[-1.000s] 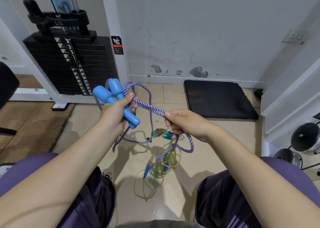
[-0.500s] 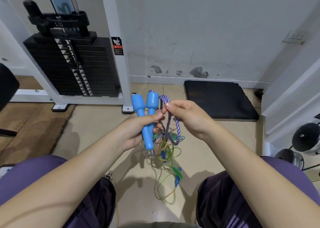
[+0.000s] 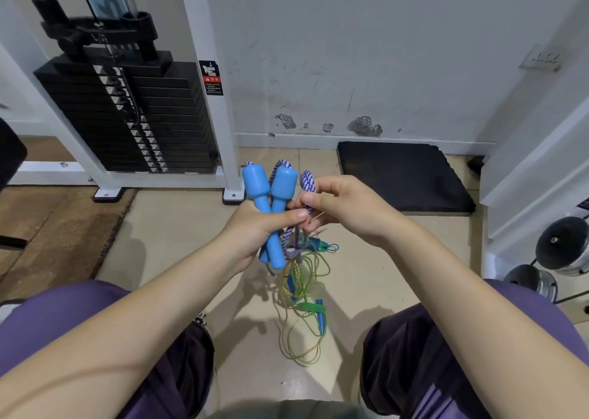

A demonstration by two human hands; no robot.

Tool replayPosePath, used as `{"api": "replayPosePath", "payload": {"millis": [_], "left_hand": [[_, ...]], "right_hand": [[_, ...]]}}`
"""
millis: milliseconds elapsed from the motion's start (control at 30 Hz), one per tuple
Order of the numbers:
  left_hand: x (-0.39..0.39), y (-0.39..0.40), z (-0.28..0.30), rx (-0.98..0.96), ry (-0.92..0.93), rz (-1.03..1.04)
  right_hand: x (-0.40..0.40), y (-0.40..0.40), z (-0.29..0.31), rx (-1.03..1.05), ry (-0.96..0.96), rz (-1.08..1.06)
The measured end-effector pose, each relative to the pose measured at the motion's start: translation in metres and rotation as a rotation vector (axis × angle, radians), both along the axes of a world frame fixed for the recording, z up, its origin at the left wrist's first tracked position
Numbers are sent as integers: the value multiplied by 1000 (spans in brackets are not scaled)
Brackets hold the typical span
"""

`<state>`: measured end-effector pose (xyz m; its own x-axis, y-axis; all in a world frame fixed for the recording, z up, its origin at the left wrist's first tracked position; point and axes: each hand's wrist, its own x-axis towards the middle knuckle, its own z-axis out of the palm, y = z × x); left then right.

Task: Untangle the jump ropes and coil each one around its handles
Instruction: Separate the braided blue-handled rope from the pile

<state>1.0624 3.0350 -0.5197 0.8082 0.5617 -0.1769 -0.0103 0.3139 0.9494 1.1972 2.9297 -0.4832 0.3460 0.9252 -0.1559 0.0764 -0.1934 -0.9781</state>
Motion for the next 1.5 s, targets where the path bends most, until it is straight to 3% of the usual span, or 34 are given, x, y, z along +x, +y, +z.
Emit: {"api": "replayPosePath", "payload": {"millis": [333, 600, 733, 800, 900, 967, 1167, 1267, 1333, 1500], "left_hand": [[-1, 9, 3, -8, 102, -220], [-4, 13, 2, 156, 191, -224], [-2, 14, -1, 166, 130, -80], [-1, 16, 0, 104, 89, -3], [0, 17, 3, -12, 0, 60], [-1, 19, 6, -16, -18, 108], [-4, 34, 8, 21, -33, 347], [-5, 35, 3, 41, -20, 356], [-6, 34, 1, 0, -20, 253], [-6, 21, -3, -63, 54, -45]], "right_hand": [[0, 0, 5, 157, 184, -214], [9, 0, 1, 232, 386, -357], [8, 2, 2, 234, 481, -331], [2, 3, -4, 161, 422, -248], [-7, 2, -23, -65, 76, 3], [-14, 1, -30, -127, -26, 145], [-11, 2, -28, -232, -283, 155], [-9, 0, -23, -221, -302, 137], [-9, 1, -20, -173, -276, 84], [-8, 2, -12, -12, -21, -26]]}}
